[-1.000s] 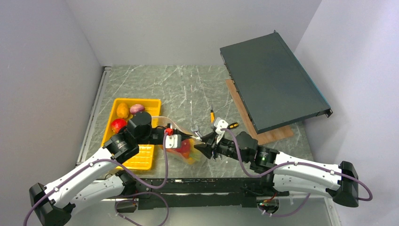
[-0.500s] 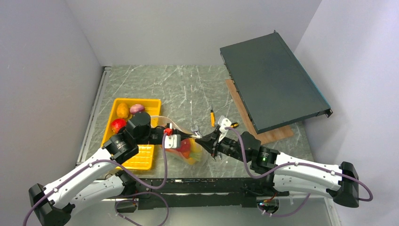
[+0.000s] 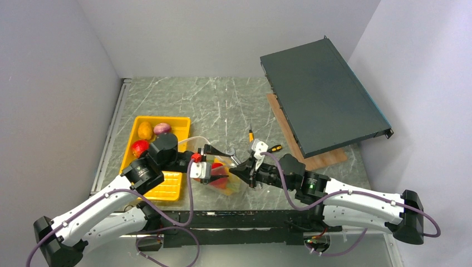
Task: Place the food in the zip-top bag and seal the zipper
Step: Zip the zipper food storage bag at the center of the board.
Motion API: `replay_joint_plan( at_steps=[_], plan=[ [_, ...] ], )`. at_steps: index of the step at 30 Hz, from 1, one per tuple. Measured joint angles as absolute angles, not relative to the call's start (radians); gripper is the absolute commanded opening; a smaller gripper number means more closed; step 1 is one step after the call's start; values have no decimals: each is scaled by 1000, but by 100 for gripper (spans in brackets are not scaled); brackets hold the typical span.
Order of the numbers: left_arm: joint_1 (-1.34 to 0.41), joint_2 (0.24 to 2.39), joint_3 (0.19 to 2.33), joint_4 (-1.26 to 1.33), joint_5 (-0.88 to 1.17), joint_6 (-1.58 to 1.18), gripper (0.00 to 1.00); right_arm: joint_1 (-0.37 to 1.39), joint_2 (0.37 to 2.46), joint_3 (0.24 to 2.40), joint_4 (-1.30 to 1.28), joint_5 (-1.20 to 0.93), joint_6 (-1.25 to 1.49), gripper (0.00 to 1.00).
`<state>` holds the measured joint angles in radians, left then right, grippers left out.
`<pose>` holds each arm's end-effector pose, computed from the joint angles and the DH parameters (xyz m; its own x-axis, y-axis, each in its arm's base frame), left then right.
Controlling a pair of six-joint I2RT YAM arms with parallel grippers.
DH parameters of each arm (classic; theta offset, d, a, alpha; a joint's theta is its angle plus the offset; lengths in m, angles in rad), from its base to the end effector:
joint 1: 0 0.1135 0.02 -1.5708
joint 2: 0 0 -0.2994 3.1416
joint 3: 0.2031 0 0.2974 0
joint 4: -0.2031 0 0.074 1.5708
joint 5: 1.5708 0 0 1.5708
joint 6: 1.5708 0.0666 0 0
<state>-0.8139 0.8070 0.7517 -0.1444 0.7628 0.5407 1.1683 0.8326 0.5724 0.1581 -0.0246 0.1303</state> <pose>0.1223 -0.1965 0.3493 0.3931 0.1257 -0.9109 0.9194 -0.0707 0.3870 0.0985 0.2355 0.3037 -0.1604 -0.0450 -0.9860 -0.9163 0.3781 0.1317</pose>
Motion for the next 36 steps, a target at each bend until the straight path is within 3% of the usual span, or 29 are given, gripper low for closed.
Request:
replay_joint_plan(
  at_steps=[10, 19, 23, 36],
  plan=[
    [-835, 846, 752, -138, 774, 509, 38, 1168, 863, 606, 113, -31, 111, 0],
    [-834, 848, 753, -124, 770, 481, 9, 1169, 873, 607, 105, -31, 108, 0],
    [-835, 854, 760, -134, 769, 485, 2, 1168, 873, 607, 104, -31, 108, 0],
    [-840, 877, 797, -162, 730, 505, 0, 1168, 842, 617, 68, 2, 142, 0]
  ],
)
